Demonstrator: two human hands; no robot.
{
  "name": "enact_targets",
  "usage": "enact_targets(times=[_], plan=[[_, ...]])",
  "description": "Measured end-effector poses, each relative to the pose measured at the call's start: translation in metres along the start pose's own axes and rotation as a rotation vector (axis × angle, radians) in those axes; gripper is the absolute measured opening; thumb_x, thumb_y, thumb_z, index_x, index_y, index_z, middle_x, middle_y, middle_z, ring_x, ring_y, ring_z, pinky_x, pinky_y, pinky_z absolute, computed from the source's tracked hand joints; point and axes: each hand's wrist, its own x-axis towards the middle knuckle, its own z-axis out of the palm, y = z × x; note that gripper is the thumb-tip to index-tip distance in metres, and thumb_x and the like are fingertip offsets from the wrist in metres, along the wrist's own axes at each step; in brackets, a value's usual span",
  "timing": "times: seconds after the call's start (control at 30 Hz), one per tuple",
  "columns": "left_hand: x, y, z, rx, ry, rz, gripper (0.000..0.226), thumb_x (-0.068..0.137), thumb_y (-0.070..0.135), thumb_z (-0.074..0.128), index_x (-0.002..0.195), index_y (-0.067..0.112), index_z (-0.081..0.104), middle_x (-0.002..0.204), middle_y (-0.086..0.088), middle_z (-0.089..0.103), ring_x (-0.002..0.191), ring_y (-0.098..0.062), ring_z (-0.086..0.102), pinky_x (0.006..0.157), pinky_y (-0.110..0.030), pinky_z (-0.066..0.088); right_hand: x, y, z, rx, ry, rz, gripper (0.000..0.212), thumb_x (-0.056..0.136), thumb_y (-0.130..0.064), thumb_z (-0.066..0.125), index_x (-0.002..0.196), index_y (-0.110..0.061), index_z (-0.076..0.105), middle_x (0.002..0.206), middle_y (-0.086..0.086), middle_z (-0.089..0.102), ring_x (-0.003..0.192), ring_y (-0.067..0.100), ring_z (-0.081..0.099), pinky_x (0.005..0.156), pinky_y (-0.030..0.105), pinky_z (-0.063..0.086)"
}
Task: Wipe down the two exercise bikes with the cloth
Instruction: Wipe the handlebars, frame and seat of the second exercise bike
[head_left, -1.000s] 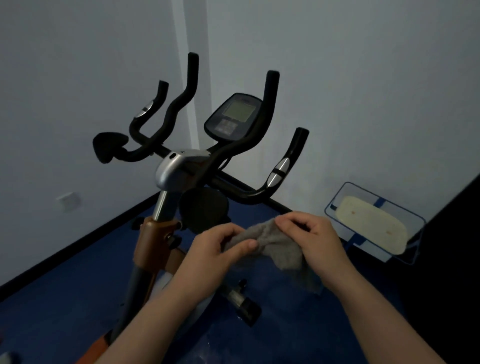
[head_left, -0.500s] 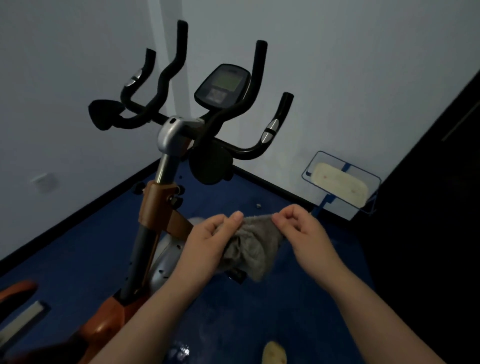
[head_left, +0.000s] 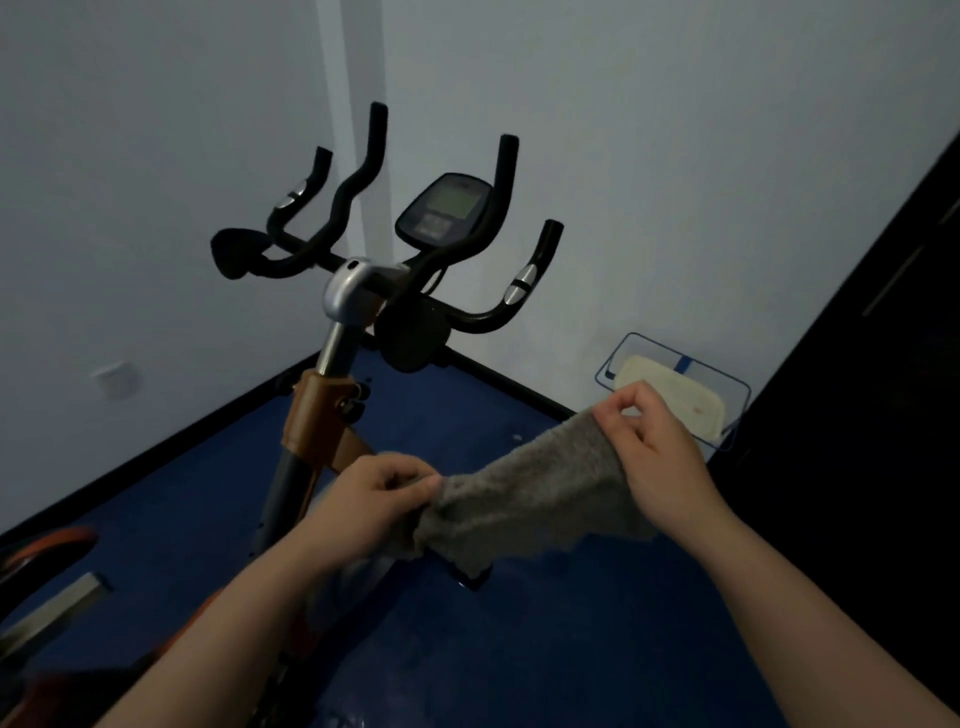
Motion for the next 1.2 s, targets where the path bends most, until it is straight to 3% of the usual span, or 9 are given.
enact_targets(times=[0.17,0.37,0.5,0.6,0.8,0.93,1.03,1.1,1.2], plan=[[-0.003,0.015,0.028,-0.329,0.093,-0.076,0.029,0.100,0.025,0.047,0.084,0.007,0.064,0.076,-0.004,0.064,0.072,-0.016,0.061,0.068,-0.026,0.051,-0.001,0.008,-0.026,0.048,-0.080,-0.016,0.003,0.098,-0.033,0.052,0.096,-0.032,0.050,0.082,0.006,0.070,0.073,0.016,0.061,0.064,0.029,0.044],[0.010,0.029,0.055,-0.318,0.272,-0.165,0.040,0.099,0.046,0.041,0.096,0.013,0.062,0.087,-0.001,0.062,0.080,-0.013,0.058,0.076,-0.032,0.047,0.000,0.016,-0.052,0.047,-0.275,-0.087,0.008,0.087,-0.027,0.070,0.092,-0.033,0.066,0.095,-0.017,0.064,0.092,-0.002,0.059,0.078,0.026,0.048],[0.012,0.038,0.063,-0.205,0.227,-0.161,0.056,0.075,0.070,0.061,0.117,0.034,0.054,0.113,0.009,0.054,0.101,-0.008,0.053,0.077,-0.026,0.041,0.001,0.022,-0.062,-0.085,-0.277,-0.121,0.027,0.073,-0.027,0.083,0.093,-0.041,0.071,0.104,-0.011,0.061,0.096,-0.003,0.056,0.083,0.019,0.047],[0.013,0.038,0.059,-0.044,0.192,-0.122,0.065,0.063,0.061,0.076,0.118,0.040,0.048,0.111,0.007,0.050,0.098,-0.012,0.055,0.075,-0.027,0.045,0.005,0.025,-0.063,-0.190,-0.216,-0.175,0.017,0.077,-0.027,0.080,0.087,-0.038,0.072,0.097,-0.009,0.056,0.090,-0.005,0.053,0.076,0.009,0.039],[0.021,0.036,0.050,0.251,0.039,0.061,0.047,0.068,0.061,0.069,0.108,0.044,0.050,0.113,0.007,0.044,0.100,-0.008,0.049,0.084,-0.025,0.044,0.011,0.034,-0.060,-0.256,-0.116,-0.237,0.002,0.085,-0.027,0.072,0.084,-0.027,0.070,0.115,-0.010,0.045,0.102,-0.015,0.043,0.079,-0.001,0.032],[0.024,0.032,0.050,0.336,-0.054,0.148,0.021,0.079,0.049,0.071,0.095,0.041,0.060,0.122,0.017,0.038,0.108,-0.003,0.048,0.094,-0.035,0.048,0.015,0.037,-0.062,-0.332,-0.112,-0.266,0.012,0.090,-0.029,0.065,0.078,-0.026,0.065,0.116,-0.011,0.055,0.117,0.006,0.046,0.101,0.021,0.028],[0.026,0.032,0.051,0.409,-0.027,0.167,0.010,0.081,0.047,0.070,0.085,0.039,0.066,0.125,0.026,0.038,0.107,0.001,0.049,0.094,-0.040,0.046,0.015,0.040,-0.060,-0.323,-0.169,-0.250,0.017,0.095,-0.030,0.057,0.078,-0.027,0.060,0.096,-0.007,0.065,0.116,0.015,0.051,0.116,0.028,0.013],[0.027,0.033,0.052,0.350,-0.011,0.184,0.007,0.083,0.038,0.071,0.079,0.035,0.068,0.125,0.021,0.044,0.116,-0.002,0.043,0.102,-0.038,0.039,0.013,0.039,-0.058,-0.243,-0.200,-0.238,0.018,0.097,-0.029,0.053,0.081,-0.030,0.058,0.083,-0.007,0.062,0.099,0.016,0.058,0.096,0.027,0.041],[0.025,0.039,0.052,0.140,-0.021,0.142,0.012,0.083,0.025,0.072,0.073,0.019,0.072,0.117,0.012,0.057,0.113,0.000,0.050,0.103,-0.034,0.037,0.010,0.036,-0.055,-0.167,-0.236,-0.268,0.021,0.101,-0.021,0.047,0.090,-0.033,0.061,0.085,-0.016,0.062,0.083,0.001,0.058,0.071,0.019,0.045]])
